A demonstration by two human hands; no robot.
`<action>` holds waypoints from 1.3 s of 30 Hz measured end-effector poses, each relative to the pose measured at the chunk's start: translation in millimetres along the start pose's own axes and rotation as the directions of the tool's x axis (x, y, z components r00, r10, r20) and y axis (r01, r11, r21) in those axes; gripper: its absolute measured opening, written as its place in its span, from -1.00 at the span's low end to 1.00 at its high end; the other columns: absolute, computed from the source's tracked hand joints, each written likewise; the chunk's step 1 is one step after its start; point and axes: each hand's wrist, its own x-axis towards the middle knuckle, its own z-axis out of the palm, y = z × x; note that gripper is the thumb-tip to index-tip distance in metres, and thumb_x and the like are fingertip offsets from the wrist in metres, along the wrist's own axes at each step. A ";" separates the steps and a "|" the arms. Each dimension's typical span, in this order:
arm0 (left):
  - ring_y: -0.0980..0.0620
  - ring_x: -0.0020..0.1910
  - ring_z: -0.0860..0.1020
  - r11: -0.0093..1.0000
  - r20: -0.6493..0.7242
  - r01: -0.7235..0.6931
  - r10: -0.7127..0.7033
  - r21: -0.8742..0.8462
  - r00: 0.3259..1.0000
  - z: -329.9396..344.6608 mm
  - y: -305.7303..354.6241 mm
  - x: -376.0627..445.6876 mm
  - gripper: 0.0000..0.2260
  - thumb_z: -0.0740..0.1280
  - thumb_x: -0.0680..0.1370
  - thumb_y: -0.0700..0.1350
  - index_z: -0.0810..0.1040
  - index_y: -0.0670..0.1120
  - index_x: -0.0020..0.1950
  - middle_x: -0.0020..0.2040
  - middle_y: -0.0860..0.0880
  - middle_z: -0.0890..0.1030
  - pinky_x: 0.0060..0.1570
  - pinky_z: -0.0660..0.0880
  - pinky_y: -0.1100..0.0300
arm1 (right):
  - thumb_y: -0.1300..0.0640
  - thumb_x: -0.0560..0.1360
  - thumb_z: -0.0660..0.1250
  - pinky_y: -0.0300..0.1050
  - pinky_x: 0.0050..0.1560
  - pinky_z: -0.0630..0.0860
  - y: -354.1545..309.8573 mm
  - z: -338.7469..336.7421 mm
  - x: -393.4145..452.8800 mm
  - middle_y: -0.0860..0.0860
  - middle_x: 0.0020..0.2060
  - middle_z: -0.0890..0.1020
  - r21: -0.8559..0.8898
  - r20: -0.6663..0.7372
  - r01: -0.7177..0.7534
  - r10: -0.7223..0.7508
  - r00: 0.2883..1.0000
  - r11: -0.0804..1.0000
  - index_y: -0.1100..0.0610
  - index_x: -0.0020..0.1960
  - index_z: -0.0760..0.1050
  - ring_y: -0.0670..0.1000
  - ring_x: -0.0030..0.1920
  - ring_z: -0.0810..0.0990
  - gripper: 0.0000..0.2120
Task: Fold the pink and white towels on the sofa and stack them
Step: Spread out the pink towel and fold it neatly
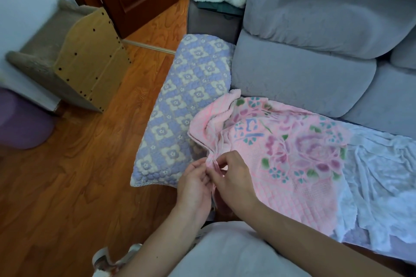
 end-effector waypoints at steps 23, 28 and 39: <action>0.00 -0.16 0.70 0.643 -0.011 -0.273 0.402 0.716 0.916 -36.1 -16.6 10.5 -0.89 0.40 0.57 -0.18 0.72 -0.04 -0.07 -0.21 0.01 0.73 -0.09 0.61 0.04 | 0.11 0.49 0.38 0.00 -0.05 0.56 0.5 4.7 -3.3 -0.11 -0.19 0.57 -0.095 0.166 -0.056 0.071 0.984 0.994 -0.01 -0.16 0.50 -0.09 -0.15 0.57 -0.92; 0.04 0.00 0.70 0.684 0.123 -0.329 0.332 0.651 0.935 -35.3 -15.2 -2.9 -0.78 0.34 0.59 -0.31 0.71 -0.07 0.09 -0.05 0.02 0.75 0.04 0.60 0.16 | 0.16 0.44 0.43 -0.04 -0.07 0.54 -3.6 1.3 -6.9 -0.11 -0.23 0.56 -0.097 0.142 -0.043 0.056 0.988 0.994 -0.09 -0.28 0.44 -0.12 -0.17 0.55 -0.76; 0.09 -0.04 0.69 0.708 0.133 -0.310 0.295 0.635 0.946 -35.1 -10.8 -1.8 -0.82 0.39 0.58 -0.27 0.67 -0.03 0.10 -0.05 -0.01 0.74 -0.04 0.56 0.29 | 0.23 0.42 0.50 -0.15 -0.03 0.55 -0.2 -7.7 1.9 -0.10 -0.26 0.67 0.143 0.210 -0.281 0.248 0.946 0.949 -0.03 -0.28 0.64 -0.13 -0.17 0.64 -0.81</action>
